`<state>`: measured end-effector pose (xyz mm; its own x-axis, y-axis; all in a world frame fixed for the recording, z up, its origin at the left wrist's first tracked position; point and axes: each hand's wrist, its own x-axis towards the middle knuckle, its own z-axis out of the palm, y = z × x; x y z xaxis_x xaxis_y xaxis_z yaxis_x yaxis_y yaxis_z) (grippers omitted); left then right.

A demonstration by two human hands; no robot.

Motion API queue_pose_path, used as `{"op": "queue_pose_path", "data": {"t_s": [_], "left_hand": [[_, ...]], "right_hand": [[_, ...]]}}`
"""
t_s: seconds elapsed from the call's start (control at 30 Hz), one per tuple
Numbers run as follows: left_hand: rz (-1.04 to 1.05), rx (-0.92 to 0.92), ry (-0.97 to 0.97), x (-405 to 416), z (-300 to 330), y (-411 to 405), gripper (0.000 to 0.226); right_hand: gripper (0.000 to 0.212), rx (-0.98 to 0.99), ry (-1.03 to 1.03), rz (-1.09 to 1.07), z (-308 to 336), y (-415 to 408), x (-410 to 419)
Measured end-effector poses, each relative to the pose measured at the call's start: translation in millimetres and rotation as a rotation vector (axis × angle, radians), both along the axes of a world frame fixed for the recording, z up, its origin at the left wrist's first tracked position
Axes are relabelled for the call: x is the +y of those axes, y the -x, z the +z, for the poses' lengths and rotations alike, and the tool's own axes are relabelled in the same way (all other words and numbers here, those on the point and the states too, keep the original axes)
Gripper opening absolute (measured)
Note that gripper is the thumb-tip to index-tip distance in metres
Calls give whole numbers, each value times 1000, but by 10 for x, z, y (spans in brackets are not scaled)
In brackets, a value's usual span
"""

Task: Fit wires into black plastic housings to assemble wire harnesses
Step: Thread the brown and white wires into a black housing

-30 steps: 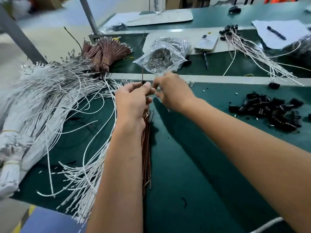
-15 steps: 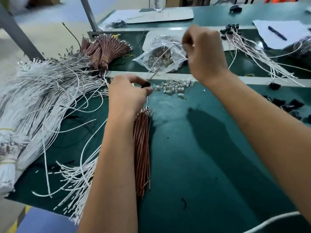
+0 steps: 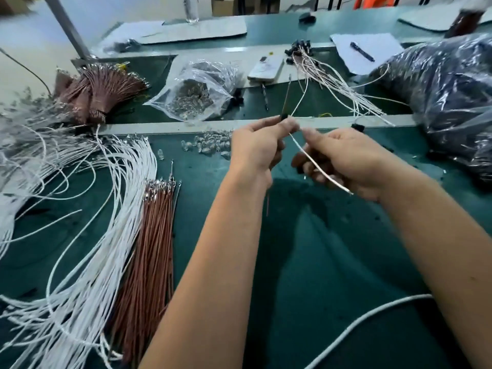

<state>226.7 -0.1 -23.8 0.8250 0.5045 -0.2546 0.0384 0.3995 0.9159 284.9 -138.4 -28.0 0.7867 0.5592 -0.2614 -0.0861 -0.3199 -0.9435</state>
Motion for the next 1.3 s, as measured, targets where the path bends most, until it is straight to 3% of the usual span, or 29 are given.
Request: {"op": "queue_pose_path", "data": {"t_s": [0.2, 0.4, 0.53, 0.77, 0.9, 1.3], "left_hand": [[0, 35, -40, -111, -240, -20, 10], [-66, -38, -91, 89, -396, 181, 15], [-173, -87, -130, 145, -419, 279, 14], [-227, -21, -327, 83, -397, 269, 16], [-257, -21, -386, 66, -400, 263, 19], [-276, -16, -412, 46, -379, 258, 23]], "right_hand": [[29, 148, -164, 151, -202, 138, -258], [22, 147, -440, -56, -283, 84, -274], [5, 55, -642, -194, -303, 82, -246], [13, -239, -693, -406, -287, 62, -246], [12, -342, -688, -410, -311, 65, -228], [11, -429, -661, -384, -326, 104, -202]]}}
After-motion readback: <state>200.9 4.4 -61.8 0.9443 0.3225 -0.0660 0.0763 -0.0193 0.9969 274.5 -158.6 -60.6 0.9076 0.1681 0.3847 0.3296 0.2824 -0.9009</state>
